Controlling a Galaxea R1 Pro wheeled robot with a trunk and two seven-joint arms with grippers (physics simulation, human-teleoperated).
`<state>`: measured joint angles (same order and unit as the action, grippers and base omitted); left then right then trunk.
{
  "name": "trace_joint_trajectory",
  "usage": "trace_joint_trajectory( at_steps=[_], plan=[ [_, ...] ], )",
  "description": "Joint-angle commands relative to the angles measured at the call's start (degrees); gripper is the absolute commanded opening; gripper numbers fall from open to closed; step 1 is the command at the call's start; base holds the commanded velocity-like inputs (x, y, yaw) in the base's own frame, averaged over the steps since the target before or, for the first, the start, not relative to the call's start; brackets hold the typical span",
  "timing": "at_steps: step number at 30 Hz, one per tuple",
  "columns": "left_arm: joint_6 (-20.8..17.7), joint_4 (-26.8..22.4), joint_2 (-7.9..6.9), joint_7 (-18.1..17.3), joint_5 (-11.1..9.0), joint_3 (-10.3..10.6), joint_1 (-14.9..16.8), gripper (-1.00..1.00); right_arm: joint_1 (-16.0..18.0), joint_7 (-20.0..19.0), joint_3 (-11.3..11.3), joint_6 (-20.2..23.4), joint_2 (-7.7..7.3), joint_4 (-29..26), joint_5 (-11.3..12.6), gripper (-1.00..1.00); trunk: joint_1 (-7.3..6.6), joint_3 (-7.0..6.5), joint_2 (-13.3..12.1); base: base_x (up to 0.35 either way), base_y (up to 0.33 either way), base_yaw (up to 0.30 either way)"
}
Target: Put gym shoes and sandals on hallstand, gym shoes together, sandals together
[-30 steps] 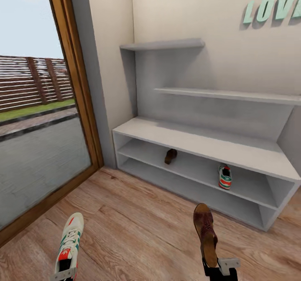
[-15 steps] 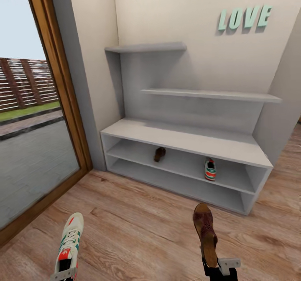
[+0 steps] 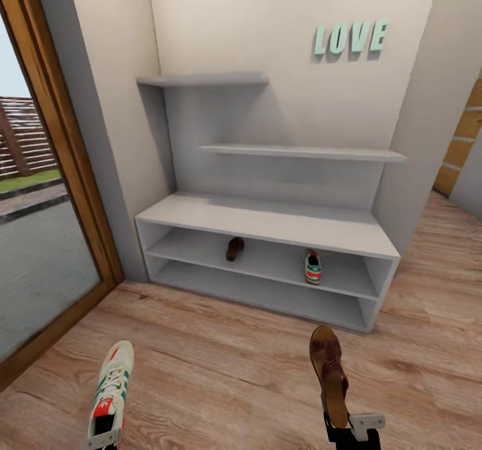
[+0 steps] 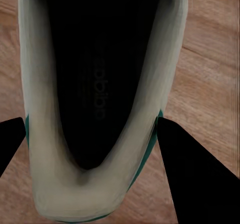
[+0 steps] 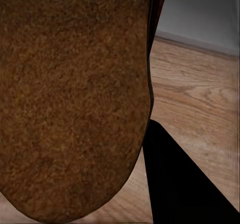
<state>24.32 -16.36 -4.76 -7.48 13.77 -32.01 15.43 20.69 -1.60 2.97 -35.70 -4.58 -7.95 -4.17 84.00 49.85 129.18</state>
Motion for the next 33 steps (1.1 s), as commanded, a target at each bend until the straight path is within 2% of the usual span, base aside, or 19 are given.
trace_joint_trajectory(
  at_steps=[1, 15, 21, 33],
  plan=[
    [0.21, 0.02, 0.02, -0.35, 0.47, -0.51, 0.04, -1.00, 0.05, -0.25, 0.37, -0.13, 0.01, 0.06, -0.22, -1.00, -0.01, 0.01, 0.02, 0.000, 0.000, -0.232],
    [0.21, 0.02, 0.02, -0.34, 0.47, -0.51, 0.04, -1.00, 0.05, -0.25, 0.37, -0.16, 0.01, 0.05, -0.22, -1.00, -0.01, -0.54, 0.02, 0.001, 0.000, -0.232],
    [0.21, 0.02, 0.02, -0.35, 0.54, -0.51, 0.04, -1.00, 0.05, -0.25, 0.37, -0.16, 0.01, 0.12, -0.21, -1.00, -0.01, -0.77, 0.02, 0.164, 0.070, -0.232],
    [0.21, 0.02, 0.02, -0.34, 0.56, -0.51, 0.04, -1.00, 0.05, -0.25, 0.37, -0.16, 0.01, 0.10, -0.22, -1.00, -0.01, -1.24, 0.02, 0.012, 0.005, -0.232]
  ],
)
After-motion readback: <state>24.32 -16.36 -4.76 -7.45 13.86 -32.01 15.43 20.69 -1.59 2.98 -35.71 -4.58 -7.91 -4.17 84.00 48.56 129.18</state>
